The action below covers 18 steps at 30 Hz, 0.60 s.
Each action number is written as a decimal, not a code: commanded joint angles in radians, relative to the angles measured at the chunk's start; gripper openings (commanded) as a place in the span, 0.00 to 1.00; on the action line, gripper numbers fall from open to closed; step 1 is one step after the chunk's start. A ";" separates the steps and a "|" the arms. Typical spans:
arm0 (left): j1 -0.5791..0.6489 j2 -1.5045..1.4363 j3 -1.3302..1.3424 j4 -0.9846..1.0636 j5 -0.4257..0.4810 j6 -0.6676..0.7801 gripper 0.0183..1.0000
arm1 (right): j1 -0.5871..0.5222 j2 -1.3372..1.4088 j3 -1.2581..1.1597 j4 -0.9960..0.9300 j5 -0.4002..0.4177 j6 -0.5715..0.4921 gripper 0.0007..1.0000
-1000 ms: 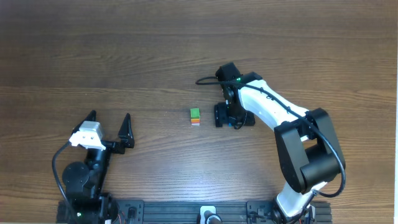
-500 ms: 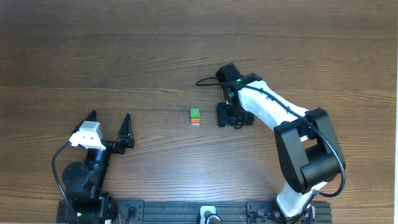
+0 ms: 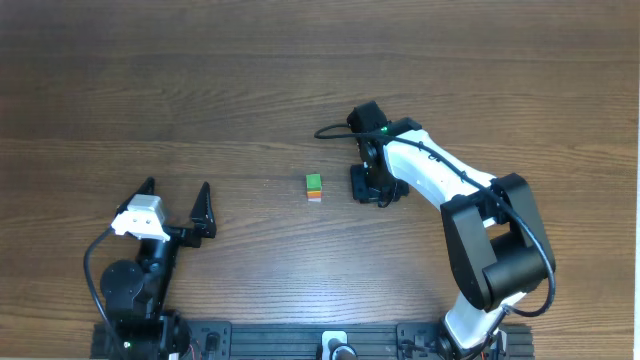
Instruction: Stack Cubes
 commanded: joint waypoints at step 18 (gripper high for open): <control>-0.005 -0.004 -0.003 -0.002 0.013 0.015 1.00 | 0.026 -0.256 0.166 -0.166 0.020 0.008 0.08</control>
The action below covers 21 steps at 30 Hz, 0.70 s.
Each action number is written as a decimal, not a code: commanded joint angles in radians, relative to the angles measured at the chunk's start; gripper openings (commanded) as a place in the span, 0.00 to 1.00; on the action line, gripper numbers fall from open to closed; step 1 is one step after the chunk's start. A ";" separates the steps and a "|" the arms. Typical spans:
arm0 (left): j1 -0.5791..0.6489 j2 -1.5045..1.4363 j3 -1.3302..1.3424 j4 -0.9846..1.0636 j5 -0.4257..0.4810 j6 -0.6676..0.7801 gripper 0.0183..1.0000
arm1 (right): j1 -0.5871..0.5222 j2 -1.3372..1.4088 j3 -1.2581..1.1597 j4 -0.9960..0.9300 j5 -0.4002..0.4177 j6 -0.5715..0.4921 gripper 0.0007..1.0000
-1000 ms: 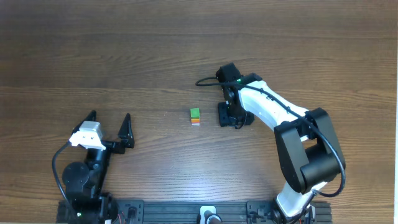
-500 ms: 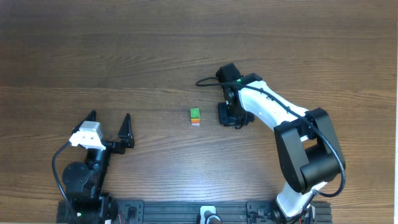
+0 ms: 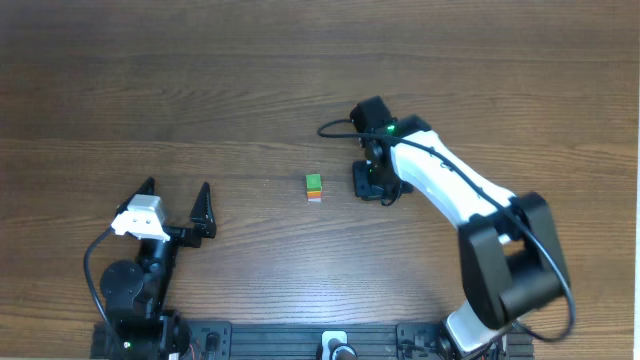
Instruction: Stack Cubes
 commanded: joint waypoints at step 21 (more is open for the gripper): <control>-0.005 -0.004 -0.004 -0.002 0.013 0.015 1.00 | 0.363 0.076 0.538 -0.388 0.089 0.280 0.01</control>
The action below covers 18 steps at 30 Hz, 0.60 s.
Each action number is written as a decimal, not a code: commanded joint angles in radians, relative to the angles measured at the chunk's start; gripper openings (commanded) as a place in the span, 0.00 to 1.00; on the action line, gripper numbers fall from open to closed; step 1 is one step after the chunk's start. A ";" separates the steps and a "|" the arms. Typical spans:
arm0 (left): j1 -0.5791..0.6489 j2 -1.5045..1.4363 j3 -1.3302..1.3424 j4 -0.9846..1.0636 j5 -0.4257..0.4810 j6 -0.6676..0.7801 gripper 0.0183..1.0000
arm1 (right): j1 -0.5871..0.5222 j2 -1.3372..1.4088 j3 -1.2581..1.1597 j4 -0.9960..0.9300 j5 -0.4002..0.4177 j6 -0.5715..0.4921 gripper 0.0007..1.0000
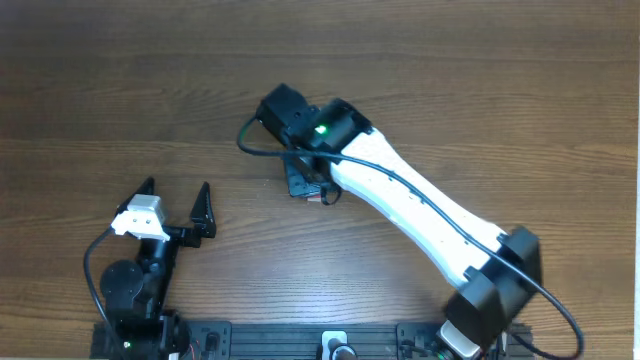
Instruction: Stack Cubes
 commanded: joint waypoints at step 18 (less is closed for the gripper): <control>-0.005 -0.004 -0.004 -0.002 0.013 0.015 1.00 | -0.020 0.089 0.027 0.023 -0.018 0.071 0.01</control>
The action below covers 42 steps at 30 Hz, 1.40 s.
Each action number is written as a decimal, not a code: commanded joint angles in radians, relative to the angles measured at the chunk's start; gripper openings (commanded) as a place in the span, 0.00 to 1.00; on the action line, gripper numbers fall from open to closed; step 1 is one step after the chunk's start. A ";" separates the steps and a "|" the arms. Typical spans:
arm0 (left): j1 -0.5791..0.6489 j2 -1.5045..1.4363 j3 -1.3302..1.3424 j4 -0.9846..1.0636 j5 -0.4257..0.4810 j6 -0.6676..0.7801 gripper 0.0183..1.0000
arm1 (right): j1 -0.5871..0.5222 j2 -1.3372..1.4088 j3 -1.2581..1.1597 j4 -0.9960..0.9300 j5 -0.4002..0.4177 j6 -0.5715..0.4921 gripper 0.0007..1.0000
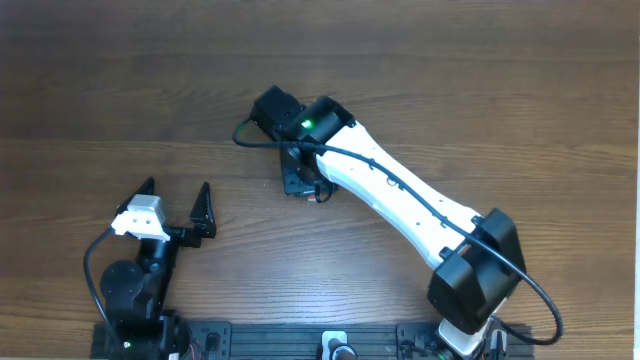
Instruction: Stack Cubes
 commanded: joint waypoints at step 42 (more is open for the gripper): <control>-0.005 -0.004 -0.004 -0.002 0.013 0.015 1.00 | -0.042 0.091 0.022 0.061 -0.040 0.009 0.01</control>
